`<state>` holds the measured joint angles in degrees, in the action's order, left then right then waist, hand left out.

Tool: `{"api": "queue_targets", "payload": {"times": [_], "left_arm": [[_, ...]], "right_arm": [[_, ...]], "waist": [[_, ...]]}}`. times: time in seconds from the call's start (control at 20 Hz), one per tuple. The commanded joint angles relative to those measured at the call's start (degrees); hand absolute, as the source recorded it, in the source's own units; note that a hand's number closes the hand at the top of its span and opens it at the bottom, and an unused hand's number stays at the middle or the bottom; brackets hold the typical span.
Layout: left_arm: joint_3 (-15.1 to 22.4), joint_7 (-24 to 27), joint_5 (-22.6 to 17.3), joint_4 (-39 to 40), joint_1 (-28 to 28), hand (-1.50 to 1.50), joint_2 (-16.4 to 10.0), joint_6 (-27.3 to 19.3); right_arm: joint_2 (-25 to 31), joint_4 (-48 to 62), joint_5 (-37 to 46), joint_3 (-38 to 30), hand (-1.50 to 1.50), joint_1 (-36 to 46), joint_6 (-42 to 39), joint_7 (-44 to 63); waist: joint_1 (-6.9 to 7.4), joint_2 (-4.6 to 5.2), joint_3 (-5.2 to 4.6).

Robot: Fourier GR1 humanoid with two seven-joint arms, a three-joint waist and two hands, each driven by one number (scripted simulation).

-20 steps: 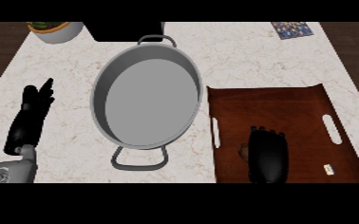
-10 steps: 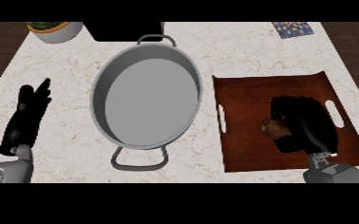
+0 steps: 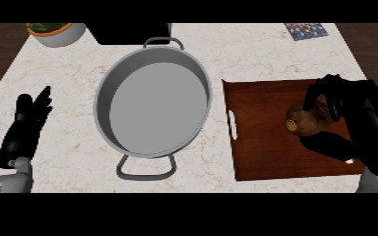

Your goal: Pick the sweet potato from the tray and place it in the pot

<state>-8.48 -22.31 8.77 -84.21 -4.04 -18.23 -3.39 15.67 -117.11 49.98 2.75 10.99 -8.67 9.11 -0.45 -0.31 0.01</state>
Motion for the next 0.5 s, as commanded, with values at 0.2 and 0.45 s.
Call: {"api": "queue_targets", "payload": {"times": [0.2, 0.45], "left_arm": [[1.2, -0.88, 2.12, -0.91, -0.47, 0.0, 1.9, -1.47], [1.97, -0.31, 2.74, 0.41, -1.23, 0.0, 2.54, -1.06]], "right_arm": [[-2.53, -12.62, -4.4, 1.46, 1.5, 15.21, -11.55, 14.31], [-8.1, -9.12, -4.83, 9.16, 1.5, 27.25, -19.1, 26.56]], "waist": [[0.54, 0.11, -0.07], [0.85, 0.09, -0.11]]}}
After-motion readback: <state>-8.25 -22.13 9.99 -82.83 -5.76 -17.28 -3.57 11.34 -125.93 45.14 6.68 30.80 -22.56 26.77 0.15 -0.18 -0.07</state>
